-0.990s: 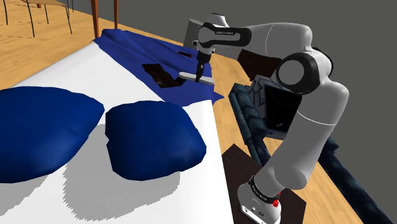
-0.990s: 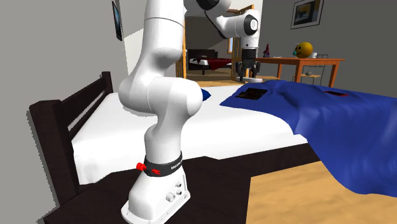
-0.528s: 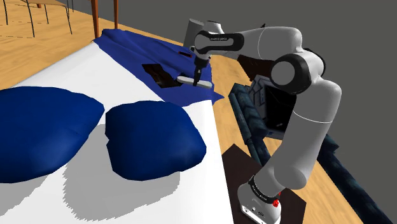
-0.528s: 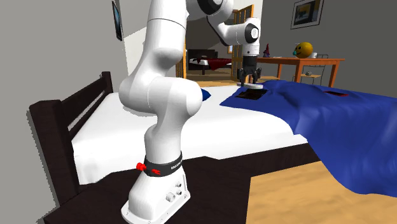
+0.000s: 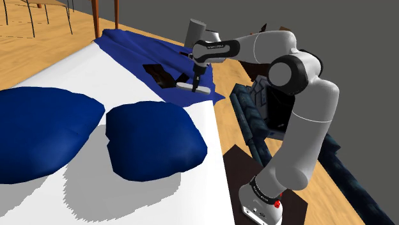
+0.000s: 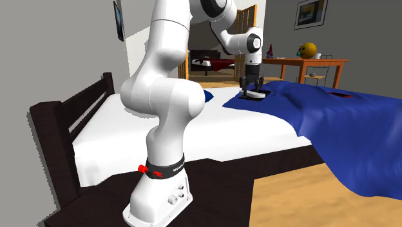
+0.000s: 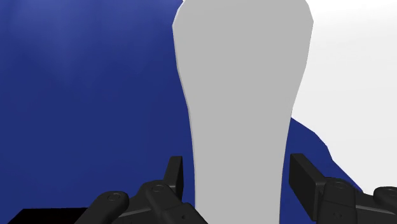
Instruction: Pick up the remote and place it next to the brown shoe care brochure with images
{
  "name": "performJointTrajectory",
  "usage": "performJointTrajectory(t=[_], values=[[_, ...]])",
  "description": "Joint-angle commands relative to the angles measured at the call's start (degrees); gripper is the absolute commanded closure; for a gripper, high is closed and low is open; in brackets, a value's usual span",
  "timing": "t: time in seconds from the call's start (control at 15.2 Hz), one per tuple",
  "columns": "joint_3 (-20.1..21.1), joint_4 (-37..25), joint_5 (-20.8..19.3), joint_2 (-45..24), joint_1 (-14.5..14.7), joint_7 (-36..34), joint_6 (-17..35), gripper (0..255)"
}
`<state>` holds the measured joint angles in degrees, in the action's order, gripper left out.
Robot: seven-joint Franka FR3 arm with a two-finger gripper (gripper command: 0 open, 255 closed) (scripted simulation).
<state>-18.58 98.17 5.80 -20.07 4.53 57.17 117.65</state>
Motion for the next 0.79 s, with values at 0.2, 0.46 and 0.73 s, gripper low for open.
performJointTrajectory(t=[0.2, 0.46, 0.73], values=[[0.2, 2.4, 0.5, -1.1, -0.2, 0.4, 3.5, 255], [0.4, 3.6, 1.1, -2.5, -0.3, 0.7, 6.1, 255], [0.5, 3.9, 1.2, -2.8, -0.3, 0.8, 6.5, 255]])
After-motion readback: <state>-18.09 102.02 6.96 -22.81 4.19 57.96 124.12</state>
